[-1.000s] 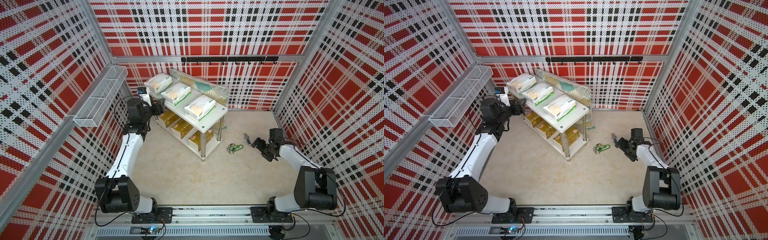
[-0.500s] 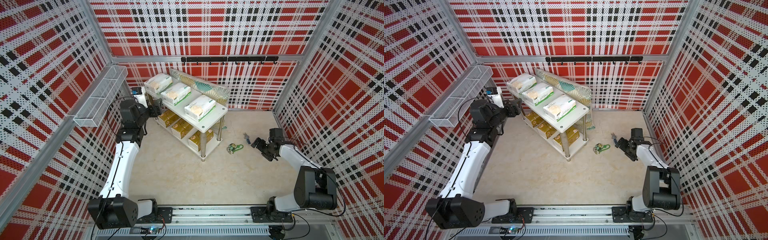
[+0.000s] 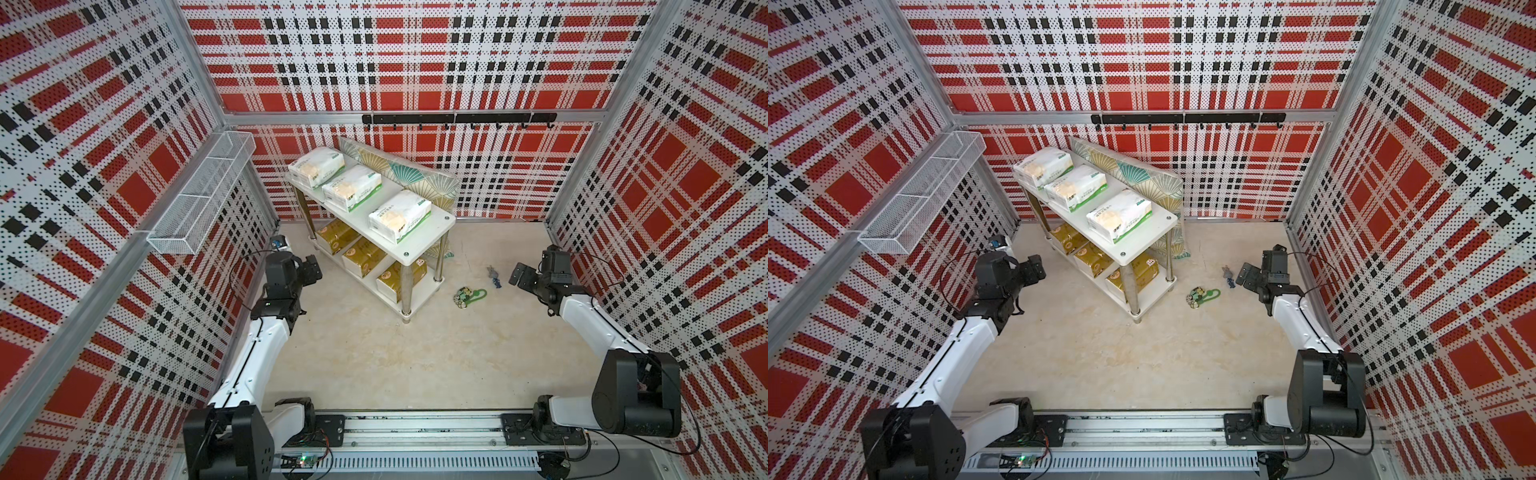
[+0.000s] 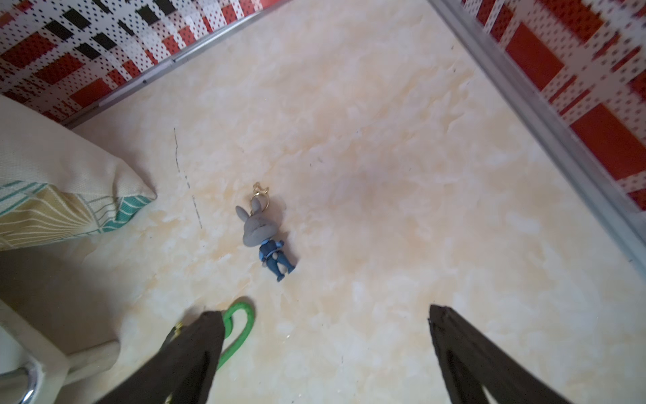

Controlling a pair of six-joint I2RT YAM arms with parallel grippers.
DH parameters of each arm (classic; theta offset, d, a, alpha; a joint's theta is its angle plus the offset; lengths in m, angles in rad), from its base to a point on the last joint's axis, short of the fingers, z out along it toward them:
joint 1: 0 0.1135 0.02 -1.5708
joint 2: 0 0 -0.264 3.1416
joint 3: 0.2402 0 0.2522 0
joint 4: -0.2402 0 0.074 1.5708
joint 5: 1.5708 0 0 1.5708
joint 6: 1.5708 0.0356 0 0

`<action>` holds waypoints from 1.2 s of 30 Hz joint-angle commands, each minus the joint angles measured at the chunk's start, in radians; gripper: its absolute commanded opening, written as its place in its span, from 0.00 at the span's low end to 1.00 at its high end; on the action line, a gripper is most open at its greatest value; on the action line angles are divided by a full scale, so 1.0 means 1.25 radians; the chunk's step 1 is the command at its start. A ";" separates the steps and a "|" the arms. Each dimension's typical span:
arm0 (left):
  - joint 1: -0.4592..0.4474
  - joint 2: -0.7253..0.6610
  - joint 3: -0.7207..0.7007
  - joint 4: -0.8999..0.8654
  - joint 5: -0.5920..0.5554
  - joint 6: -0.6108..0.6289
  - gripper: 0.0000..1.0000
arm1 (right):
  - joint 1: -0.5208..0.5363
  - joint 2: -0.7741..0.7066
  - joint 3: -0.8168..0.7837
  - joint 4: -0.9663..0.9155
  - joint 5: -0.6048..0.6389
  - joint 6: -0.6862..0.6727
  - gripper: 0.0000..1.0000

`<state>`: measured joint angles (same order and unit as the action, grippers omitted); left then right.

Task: Place the tissue boxes on the shelf by color
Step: Reset both arms

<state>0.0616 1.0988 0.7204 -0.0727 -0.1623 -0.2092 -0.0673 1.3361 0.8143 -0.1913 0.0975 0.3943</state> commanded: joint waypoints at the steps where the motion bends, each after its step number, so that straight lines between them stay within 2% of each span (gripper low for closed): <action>1: 0.004 -0.056 -0.069 0.204 -0.089 -0.030 0.92 | 0.005 -0.040 -0.102 0.225 0.083 -0.101 1.00; 6: 0.001 -0.023 -0.114 0.275 -0.097 -0.010 0.98 | 0.005 -0.032 -0.237 0.467 0.120 -0.185 1.00; 11: -0.011 0.010 -0.202 0.449 -0.115 0.000 0.99 | 0.006 0.055 -0.282 0.627 0.110 -0.174 1.00; 17: -0.100 0.068 -0.296 0.646 -0.193 0.136 0.99 | 0.032 0.044 -0.381 0.831 0.093 -0.196 1.00; 20: -0.111 0.101 -0.347 0.758 -0.187 0.135 0.99 | 0.054 0.061 -0.419 0.932 0.066 -0.219 1.00; 23: -0.112 0.159 -0.383 0.883 -0.178 0.140 0.99 | 0.101 0.114 -0.444 1.033 0.083 -0.270 1.00; 25: -0.114 0.207 -0.383 0.937 -0.157 0.152 0.99 | 0.129 0.148 -0.441 1.063 0.084 -0.307 1.00; 28: -0.113 0.250 -0.382 0.984 -0.146 0.153 0.99 | 0.131 0.159 -0.446 1.077 0.084 -0.303 1.00; 29: -0.112 0.255 -0.380 0.988 -0.139 0.163 0.99 | 0.131 0.171 -0.445 1.096 0.111 -0.304 1.00; 33: -0.102 0.325 -0.407 1.101 -0.137 0.156 0.99 | 0.111 0.164 -0.415 1.023 0.093 -0.286 1.00; 35: -0.113 0.392 -0.430 1.235 -0.135 0.177 0.99 | 0.109 0.166 -0.413 1.022 0.074 -0.285 1.00; 36: -0.111 0.383 -0.430 1.223 -0.130 0.175 0.99 | 0.105 0.166 -0.410 1.018 0.061 -0.283 1.00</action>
<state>-0.0746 1.5414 0.2127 1.2816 -0.3428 -0.0158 0.0753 1.5364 0.2825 1.0725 0.1993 0.0418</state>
